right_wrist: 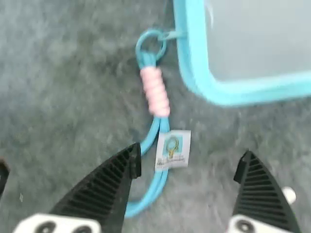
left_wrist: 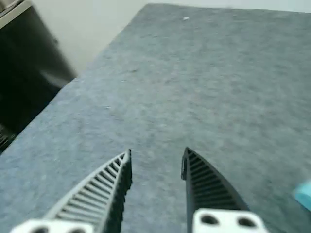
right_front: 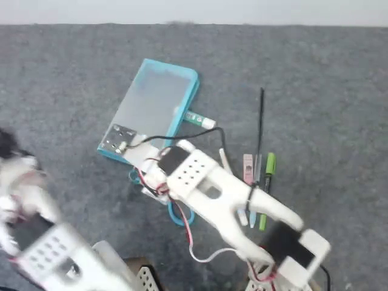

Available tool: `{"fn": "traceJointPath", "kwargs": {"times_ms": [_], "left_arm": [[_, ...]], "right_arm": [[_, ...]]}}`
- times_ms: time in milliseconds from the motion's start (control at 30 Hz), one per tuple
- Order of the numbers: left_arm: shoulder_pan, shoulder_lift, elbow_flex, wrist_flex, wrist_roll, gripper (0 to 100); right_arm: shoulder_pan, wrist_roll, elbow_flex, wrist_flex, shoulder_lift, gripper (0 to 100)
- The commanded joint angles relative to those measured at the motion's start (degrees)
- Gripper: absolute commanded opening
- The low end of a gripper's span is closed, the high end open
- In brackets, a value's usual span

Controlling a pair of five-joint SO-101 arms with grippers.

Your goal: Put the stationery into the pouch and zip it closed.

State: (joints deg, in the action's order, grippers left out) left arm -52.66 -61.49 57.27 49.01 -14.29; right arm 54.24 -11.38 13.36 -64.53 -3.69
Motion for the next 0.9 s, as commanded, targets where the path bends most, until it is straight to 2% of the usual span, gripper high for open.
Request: {"fn": "traceJointPath", "kwargs": {"times_ms": [0,167,300,700,867], "left_arm": [[-6.1,27.0,-25.1,2.6,-1.7,16],[-8.9,49.0,-49.8,14.8,-4.4,16],[-9.7,57.3,-60.3,19.2,-4.5,16],[-8.4,59.2,-61.0,17.4,-4.7,16],[-7.4,59.3,-60.9,17.7,-4.7,16]], "right_arm": [[1.5,1.8,-7.0,2.3,-2.3,29.5],[4.3,1.8,-11.3,1.8,-8.6,29.4],[4.3,1.8,-11.8,2.1,-12.4,29.2],[5.3,1.8,-14.3,2.3,-18.5,29.0],[5.8,1.8,-14.3,4.4,-19.1,17.4]]}}
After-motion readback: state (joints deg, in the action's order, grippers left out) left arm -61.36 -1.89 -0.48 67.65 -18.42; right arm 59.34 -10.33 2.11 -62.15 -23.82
